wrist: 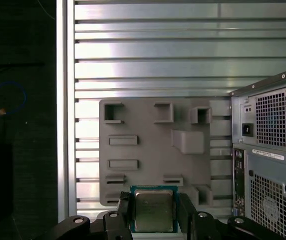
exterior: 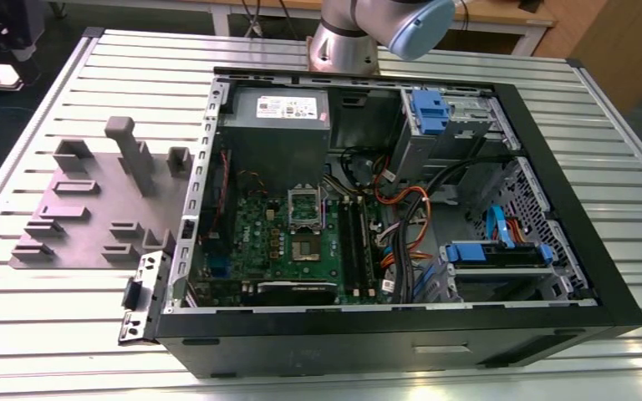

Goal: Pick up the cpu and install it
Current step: 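Pick up the cpu and move it towards the insertion slot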

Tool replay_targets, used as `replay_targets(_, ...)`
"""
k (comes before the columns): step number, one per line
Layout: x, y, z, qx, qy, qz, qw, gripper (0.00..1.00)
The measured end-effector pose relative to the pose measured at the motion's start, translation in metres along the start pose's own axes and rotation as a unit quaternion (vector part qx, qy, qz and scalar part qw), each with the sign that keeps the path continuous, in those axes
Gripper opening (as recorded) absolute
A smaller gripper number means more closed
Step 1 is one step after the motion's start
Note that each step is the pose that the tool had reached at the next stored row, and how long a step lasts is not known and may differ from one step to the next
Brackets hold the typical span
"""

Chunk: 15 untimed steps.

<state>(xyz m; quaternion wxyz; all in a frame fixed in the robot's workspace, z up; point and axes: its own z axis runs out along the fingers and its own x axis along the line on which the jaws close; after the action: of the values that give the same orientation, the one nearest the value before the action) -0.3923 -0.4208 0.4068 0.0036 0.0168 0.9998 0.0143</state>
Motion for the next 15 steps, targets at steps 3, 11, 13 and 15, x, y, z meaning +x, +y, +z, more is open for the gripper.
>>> replay_targets(3,-0.0012,0.0001,0.0000,0.0000,0.0000,0.000,1.00000,0.47)
replay_targets(11,-0.0033,0.0001,0.0001,0.0000,0.0000,0.000,1.00000,0.47)
replay_targets(13,-0.0037,0.0001,0.0001,0.0000,0.0000,0.000,1.00000,0.47)
replay_targets(15,-0.0138,0.0005,0.0002,0.0000,0.0000,0.000,1.00000,0.47)
